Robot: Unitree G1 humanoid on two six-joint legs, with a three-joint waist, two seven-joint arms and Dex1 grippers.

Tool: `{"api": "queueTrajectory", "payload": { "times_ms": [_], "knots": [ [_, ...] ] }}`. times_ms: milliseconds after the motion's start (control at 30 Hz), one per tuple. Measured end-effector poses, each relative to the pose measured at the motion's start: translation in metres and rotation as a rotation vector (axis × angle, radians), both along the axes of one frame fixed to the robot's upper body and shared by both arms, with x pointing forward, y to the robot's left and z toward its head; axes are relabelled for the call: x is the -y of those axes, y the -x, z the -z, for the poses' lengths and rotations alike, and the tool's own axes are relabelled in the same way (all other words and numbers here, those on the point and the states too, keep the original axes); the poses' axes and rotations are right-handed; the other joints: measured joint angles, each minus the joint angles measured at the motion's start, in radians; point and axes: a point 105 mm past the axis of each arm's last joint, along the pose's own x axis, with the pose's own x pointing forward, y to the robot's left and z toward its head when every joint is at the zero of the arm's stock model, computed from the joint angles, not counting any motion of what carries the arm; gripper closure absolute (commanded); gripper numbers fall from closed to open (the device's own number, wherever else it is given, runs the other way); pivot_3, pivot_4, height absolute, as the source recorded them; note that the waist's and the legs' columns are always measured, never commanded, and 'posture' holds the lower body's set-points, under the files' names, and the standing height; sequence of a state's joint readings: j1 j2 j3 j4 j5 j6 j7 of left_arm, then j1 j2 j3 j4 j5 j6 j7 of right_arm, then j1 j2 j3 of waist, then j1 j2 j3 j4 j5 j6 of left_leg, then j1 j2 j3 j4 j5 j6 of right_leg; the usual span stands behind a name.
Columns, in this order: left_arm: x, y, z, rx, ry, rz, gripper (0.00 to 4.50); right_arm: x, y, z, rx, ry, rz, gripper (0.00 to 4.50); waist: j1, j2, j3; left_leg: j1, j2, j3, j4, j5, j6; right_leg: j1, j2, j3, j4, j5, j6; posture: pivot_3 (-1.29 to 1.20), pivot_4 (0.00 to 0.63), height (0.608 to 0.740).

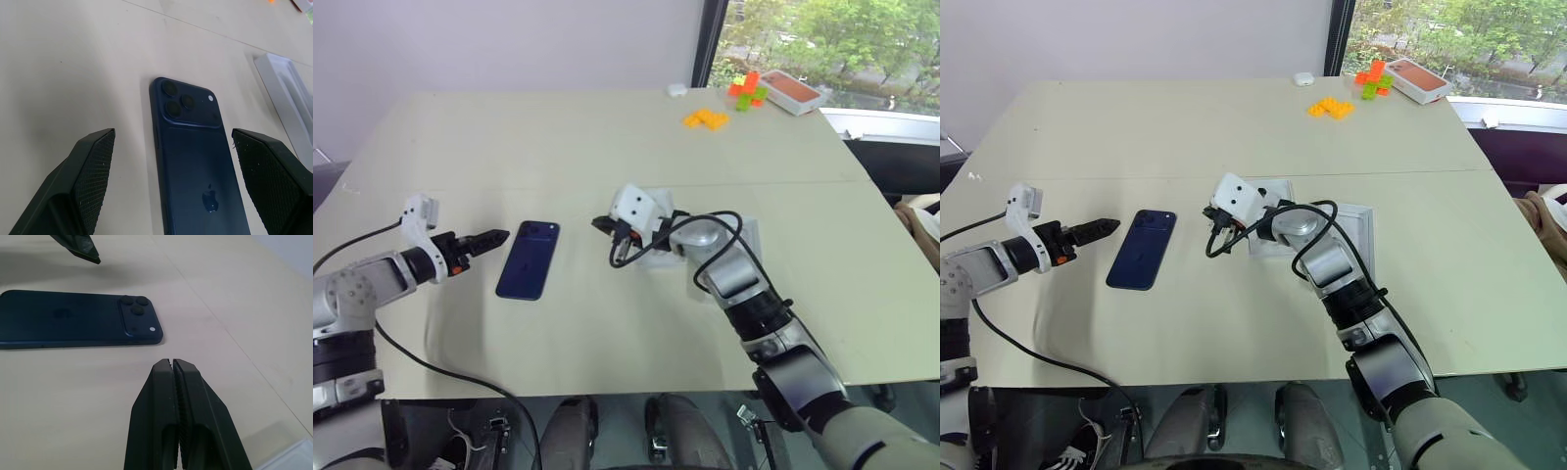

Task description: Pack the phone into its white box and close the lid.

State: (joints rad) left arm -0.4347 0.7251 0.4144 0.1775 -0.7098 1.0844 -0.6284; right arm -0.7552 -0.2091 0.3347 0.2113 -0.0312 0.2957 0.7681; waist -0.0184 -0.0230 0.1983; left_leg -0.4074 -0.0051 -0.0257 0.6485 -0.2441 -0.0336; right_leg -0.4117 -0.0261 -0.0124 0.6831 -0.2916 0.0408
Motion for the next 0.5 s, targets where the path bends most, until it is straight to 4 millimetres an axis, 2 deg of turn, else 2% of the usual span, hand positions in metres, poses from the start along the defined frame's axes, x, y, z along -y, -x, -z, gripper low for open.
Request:
{"api": "queueTrajectory", "payload": {
  "times_ms": [500],
  "knots": [
    [0.003,0.000,0.005,0.004,0.010,0.006,0.47,-0.015,0.004,0.015,0.005,0.041,-0.039,4.39,-0.001,0.000,0.000,0.000,0.000,0.000,0.000,0.000,0.000,0.000,0.000,0.000,0.000,0.000,0.000,0.00,0.150,0.740]
  ]
}}
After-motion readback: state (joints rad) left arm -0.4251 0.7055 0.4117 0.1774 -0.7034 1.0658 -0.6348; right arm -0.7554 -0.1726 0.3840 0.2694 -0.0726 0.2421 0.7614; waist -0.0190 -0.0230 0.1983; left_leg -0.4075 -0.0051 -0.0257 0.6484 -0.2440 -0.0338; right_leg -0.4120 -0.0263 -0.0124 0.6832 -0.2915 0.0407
